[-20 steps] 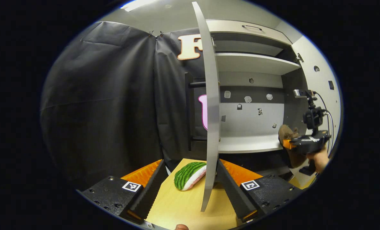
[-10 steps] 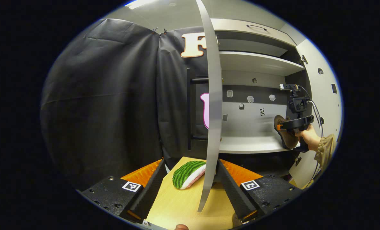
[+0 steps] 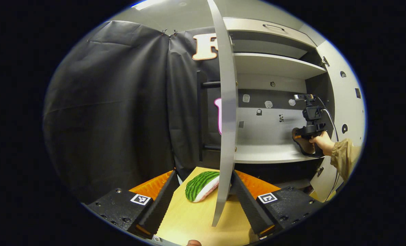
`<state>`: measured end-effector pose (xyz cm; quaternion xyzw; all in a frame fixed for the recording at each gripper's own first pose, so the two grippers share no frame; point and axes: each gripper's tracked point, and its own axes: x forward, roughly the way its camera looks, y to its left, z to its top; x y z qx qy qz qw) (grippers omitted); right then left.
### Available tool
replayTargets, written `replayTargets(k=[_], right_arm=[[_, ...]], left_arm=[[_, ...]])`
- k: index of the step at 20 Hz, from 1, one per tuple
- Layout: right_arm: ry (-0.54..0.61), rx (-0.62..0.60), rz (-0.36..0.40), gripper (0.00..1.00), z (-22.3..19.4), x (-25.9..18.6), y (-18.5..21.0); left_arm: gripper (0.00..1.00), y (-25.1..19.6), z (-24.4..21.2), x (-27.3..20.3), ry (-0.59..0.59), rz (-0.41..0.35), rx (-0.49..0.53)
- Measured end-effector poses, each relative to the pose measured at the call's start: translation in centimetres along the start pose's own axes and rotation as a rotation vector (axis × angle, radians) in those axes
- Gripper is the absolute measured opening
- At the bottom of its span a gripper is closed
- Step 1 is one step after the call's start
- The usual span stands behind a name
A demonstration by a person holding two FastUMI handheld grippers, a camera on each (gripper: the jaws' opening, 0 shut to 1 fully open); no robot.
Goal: Grab one shoe with the right hand and put it into the shoe cabinet, grab the other shoe with the left hand and put it into the shoe cabinet; then close the right door with the right hand and the left door with the left hand.
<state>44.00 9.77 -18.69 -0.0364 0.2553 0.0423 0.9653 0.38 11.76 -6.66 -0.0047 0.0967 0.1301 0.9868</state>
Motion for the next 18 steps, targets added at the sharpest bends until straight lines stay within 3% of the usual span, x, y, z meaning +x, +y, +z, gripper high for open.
replayTargets(k=[3, 11, 18], right_arm=[[0.041, 0.002, 0.022, 0.12, -1.0, -0.1, 0.7], [0.034, -0.049, 0.017, 0.14, -1.1, -3.8, 0.6], [-0.074, -0.011, 0.033, 0.14, 1.3, -12.1, 0.1]], left_arm=[[0.98, -0.1, 0.0, 0.1, 0.001, -0.001, -0.006], [0.98, -0.1, -0.3, 0.0, 0.004, -0.022, -0.025], [0.98, -1.4, -1.4, -1.7, 0.037, -0.104, -0.049]])
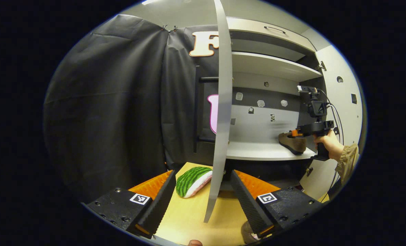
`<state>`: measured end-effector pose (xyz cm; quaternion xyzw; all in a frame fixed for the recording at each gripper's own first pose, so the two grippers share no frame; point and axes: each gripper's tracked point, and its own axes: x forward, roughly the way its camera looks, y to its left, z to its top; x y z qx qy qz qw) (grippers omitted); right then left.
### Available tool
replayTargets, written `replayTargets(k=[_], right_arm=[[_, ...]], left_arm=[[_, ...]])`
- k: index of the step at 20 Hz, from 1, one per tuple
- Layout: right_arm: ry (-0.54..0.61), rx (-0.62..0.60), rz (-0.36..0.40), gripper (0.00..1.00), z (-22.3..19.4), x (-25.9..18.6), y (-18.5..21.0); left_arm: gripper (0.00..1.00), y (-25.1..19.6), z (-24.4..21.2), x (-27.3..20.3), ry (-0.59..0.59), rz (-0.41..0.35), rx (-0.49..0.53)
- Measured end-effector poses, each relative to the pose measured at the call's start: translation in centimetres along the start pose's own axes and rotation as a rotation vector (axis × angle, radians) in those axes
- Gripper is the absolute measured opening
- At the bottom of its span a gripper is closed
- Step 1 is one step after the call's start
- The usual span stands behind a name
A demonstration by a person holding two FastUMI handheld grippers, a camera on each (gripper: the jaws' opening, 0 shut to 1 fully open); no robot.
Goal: Grab one shoe with the right hand and put it into the shoe cabinet, grab the other shoe with the left hand and put it into the shoe cabinet; then close the right door with the right hand and the left door with the left hand.
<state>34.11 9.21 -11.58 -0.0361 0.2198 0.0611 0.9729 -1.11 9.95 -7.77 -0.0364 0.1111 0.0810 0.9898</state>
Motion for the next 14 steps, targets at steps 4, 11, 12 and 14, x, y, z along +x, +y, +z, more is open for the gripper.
replayTargets(k=[4, 11, 12, 14], right_arm=[[-0.094, 0.007, 0.011, 0.14, 2.5, -5.9, 0.2], [-0.259, 0.077, -0.019, 0.19, 7.0, -15.2, -1.1], [-0.283, 0.076, -0.032, 0.22, 7.5, -16.4, -1.5], [-0.321, 0.077, -0.049, 0.26, 8.1, -18.6, -2.3]], left_arm=[[0.99, -1.5, -0.8, -0.9, 0.009, -0.059, 0.017], [0.98, -5.3, -5.1, -0.8, 0.106, -0.175, 0.05], [0.99, -5.7, -6.0, -0.9, 0.131, -0.186, 0.055], [0.99, -6.9, -8.1, -0.9, 0.182, -0.219, 0.056]])
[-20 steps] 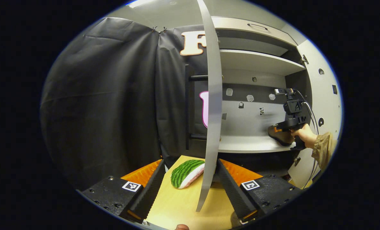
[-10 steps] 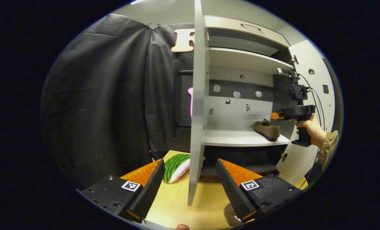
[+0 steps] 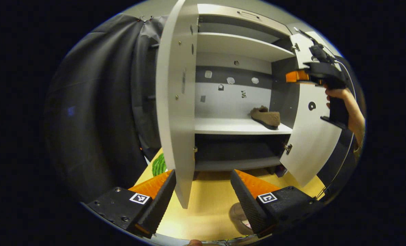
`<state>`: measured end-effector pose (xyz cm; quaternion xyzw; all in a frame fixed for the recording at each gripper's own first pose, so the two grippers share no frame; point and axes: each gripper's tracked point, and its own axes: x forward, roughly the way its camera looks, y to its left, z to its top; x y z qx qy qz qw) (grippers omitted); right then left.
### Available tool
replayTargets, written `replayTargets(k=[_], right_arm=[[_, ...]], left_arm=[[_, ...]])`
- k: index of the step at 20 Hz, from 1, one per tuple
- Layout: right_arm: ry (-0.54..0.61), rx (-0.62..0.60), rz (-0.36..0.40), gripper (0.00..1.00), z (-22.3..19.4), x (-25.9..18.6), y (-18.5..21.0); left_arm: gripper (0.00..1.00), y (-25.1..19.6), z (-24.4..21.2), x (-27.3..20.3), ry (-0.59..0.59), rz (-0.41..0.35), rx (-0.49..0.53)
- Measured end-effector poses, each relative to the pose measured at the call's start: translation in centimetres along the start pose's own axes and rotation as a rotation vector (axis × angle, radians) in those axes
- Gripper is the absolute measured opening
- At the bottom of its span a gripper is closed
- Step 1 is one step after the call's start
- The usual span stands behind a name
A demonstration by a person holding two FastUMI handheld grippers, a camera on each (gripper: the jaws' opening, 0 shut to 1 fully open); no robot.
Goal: Grab one shoe with the right hand and put it into the shoe cabinet, grab the other shoe with the left hand and put it into the shoe cabinet; then close the right door with the right hand and the left door with the left hand.
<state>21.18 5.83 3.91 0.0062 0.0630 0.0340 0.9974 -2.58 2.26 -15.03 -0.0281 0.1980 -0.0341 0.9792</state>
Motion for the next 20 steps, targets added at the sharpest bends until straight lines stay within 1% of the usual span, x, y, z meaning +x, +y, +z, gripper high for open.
replayTargets(k=[1, 2, 3, 5, 6, 8, 10, 11, 12, 13, 16, 19, 20], right_arm=[[-0.015, 0.0, -0.006, 0.35, 0.6, -1.0, -0.3], [-0.031, 0.0, -0.009, 0.35, 1.3, -1.8, -0.6], [-0.048, -0.003, -0.014, 0.39, 1.8, -2.6, -0.9], [-0.081, -0.022, -0.034, 0.59, 2.9, -4.2, -1.7], [-0.095, -0.04, -0.048, 0.57, 3.4, -4.7, -2.1], [-0.116, -0.077, -0.068, 0.6, 4.0, -6.0, -2.7], [-0.13, -0.098, -0.081, 0.72, 4.5, -7.0, -3.0], [-0.136, -0.107, -0.091, 0.74, 4.6, -7.4, -3.2], [-0.137, -0.116, -0.1, 0.73, 4.7, -7.8, -3.5], [-0.139, -0.123, -0.107, 0.72, 4.8, -8.3, -4.0], [-0.131, -0.148, -0.129, 0.74, 4.4, -9.3, -4.7], [-0.102, -0.187, -0.14, 0.74, 3.5, -9.9, -5.5], [-0.09, -0.205, -0.148, 0.74, 3.2, -10.1, -6.0]], left_arm=[[0.99, -0.7, -1.2, 0.4, 0.029, -0.019, -0.002], [0.99, -1.3, -2.4, 0.8, 0.059, -0.035, 0.0], [0.99, -1.7, -3.8, 1.0, 0.094, -0.045, 0.006], [0.99, -2.5, -6.6, 2.0, 0.175, -0.07, 0.023], [0.99, -3.1, -8.1, 2.2, 0.223, -0.084, 0.023], [1.0, -4.1, -10.7, 2.4, 0.304, -0.115, 0.017], [1.0, -5.0, -13.7, 2.2, 0.378, -0.15, 0.04], [1.0, -5.1, -15.0, 2.1, 0.414, -0.161, 0.053], [1.0, -5.5, -16.4, 2.1, 0.444, -0.176, 0.061], [0.99, -6.5, -18.0, 2.0, 0.476, -0.195, 0.063], [0.98, -8.3, -21.9, 1.2, 0.577, -0.247, 0.053], [0.99, -10.2, -25.0, 0.9, 0.635, -0.286, 0.038], [0.98, -10.6, -25.7, 1.2, 0.644, -0.287, 0.033]])
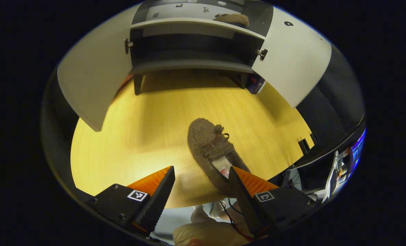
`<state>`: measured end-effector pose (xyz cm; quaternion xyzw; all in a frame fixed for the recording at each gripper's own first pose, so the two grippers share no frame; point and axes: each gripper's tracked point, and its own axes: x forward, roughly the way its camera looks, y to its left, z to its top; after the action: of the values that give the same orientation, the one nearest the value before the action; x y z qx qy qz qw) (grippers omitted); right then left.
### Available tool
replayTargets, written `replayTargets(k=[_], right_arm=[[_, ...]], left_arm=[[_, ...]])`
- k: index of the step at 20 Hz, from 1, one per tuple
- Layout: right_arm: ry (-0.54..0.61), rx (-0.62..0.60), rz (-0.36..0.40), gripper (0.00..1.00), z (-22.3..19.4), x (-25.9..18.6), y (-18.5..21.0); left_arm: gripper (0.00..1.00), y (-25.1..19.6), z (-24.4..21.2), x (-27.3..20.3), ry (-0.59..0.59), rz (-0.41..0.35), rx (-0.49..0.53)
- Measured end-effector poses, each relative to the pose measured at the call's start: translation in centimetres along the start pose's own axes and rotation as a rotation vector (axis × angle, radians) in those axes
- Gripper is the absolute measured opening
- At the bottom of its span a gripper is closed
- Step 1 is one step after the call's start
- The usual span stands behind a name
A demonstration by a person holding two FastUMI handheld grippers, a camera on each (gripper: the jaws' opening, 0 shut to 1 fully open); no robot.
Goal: Grab one shoe with the right hand and put it into the shoe cabinet, grab the other shoe with the left hand and put it into the shoe cabinet; then close the right door with the right hand and the left door with the left hand.
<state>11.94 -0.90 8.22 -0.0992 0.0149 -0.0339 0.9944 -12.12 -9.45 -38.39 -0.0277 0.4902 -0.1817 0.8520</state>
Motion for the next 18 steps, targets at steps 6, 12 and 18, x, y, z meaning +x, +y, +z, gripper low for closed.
replayTargets(k=[6, 12, 18], right_arm=[[0.01, -0.041, -0.048, 0.74, -0.2, -1.7, -2.8], [0.033, -0.049, -0.078, 0.72, -1.3, -3.0, -4.8], [0.035, -0.046, -0.103, 0.73, -1.7, -4.4, -6.4]], left_arm=[[0.99, 0.1, -1.3, 4.5, 0.024, 0.018, -0.034], [0.98, 2.2, 0.3, 8.1, -0.019, 0.087, -0.06], [0.56, 1.6, 0.1, 9.8, -0.011, 0.103, -0.005]])
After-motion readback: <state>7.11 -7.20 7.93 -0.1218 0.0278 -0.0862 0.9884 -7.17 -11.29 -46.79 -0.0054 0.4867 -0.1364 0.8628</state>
